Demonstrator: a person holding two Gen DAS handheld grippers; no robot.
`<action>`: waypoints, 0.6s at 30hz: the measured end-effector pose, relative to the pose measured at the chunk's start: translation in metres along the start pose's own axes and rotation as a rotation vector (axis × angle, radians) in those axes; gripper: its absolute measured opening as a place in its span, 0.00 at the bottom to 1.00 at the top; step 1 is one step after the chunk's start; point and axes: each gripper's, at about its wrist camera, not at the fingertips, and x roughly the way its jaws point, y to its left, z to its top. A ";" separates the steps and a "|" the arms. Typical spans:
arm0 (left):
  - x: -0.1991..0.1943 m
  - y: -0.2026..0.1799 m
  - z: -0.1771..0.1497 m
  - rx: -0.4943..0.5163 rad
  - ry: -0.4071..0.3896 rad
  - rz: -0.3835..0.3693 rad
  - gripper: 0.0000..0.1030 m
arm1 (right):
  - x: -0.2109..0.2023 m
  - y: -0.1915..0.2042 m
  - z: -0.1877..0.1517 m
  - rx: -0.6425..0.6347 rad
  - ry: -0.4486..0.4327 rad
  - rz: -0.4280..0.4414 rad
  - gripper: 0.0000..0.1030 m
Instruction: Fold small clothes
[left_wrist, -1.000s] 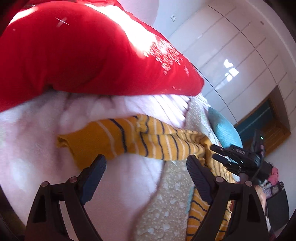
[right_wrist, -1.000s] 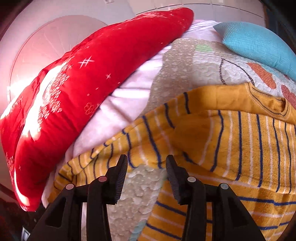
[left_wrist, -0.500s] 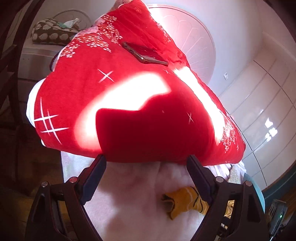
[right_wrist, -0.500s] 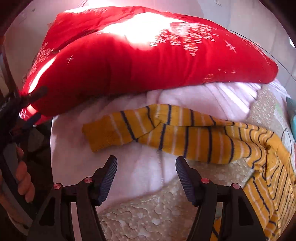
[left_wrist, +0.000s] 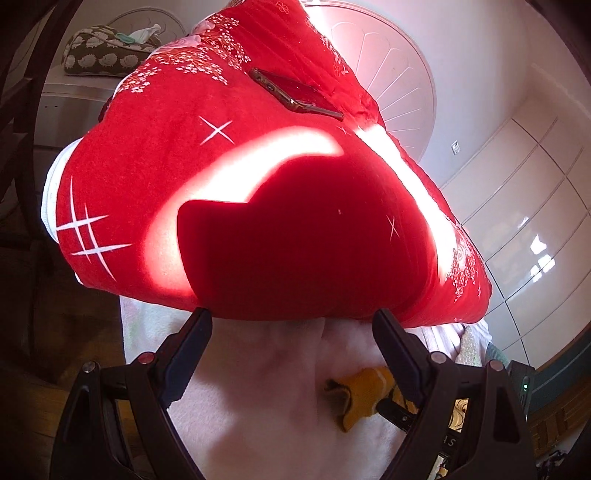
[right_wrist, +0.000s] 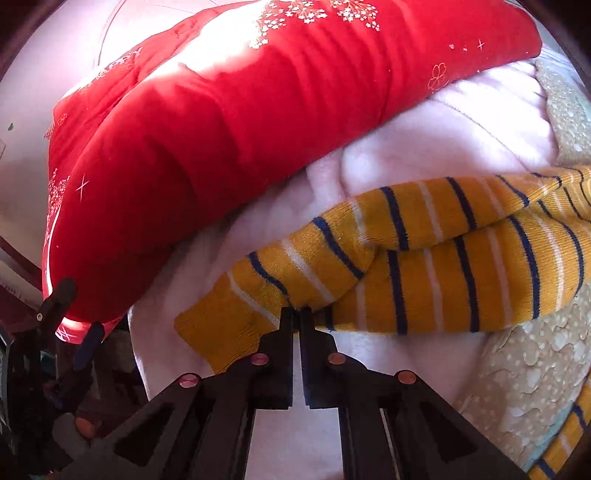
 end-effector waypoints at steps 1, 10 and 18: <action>0.000 -0.002 -0.001 0.006 0.002 -0.002 0.85 | -0.004 0.003 0.002 -0.010 -0.012 -0.007 0.04; 0.004 -0.018 -0.011 0.054 0.026 -0.026 0.85 | -0.110 -0.006 0.016 -0.082 -0.183 -0.158 0.03; 0.006 -0.038 -0.028 0.119 0.064 -0.050 0.85 | -0.273 -0.136 -0.003 0.075 -0.306 -0.577 0.03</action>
